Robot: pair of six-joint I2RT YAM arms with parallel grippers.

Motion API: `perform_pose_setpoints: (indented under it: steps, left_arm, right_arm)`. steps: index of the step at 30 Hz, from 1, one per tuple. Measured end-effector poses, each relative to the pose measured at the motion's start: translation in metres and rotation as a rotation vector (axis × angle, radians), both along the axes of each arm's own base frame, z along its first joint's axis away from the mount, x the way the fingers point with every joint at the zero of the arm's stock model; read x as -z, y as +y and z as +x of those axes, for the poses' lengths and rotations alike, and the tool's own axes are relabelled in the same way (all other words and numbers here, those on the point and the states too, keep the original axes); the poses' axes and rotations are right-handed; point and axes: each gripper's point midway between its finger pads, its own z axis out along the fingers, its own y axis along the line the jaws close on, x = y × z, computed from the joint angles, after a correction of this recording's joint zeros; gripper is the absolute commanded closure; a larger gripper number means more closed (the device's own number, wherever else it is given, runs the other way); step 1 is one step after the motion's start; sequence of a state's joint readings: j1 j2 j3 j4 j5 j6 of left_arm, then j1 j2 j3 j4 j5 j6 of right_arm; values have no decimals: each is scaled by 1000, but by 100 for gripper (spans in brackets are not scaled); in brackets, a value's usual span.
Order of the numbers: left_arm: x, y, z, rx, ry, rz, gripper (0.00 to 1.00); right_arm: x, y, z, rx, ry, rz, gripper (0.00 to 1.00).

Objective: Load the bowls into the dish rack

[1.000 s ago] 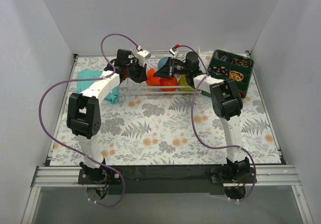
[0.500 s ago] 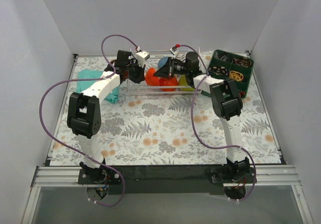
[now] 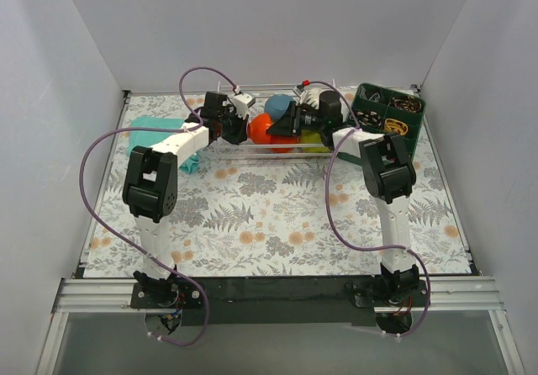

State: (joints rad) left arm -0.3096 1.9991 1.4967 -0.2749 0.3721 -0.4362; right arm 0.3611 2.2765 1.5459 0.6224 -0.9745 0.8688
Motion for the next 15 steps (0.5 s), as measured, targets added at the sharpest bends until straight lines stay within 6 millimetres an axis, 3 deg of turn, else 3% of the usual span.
perform_pose_setpoints:
  steps: [7,15]
  left_arm:
    - [4,-6,5,-4,-7,-17,100]
    - [-12,-14,14,-13,-40,-61,100]
  right_arm:
    - [-4,-24,8,58,-19,-54,38]
    - [-25,-59,21,145,-94,-118,37]
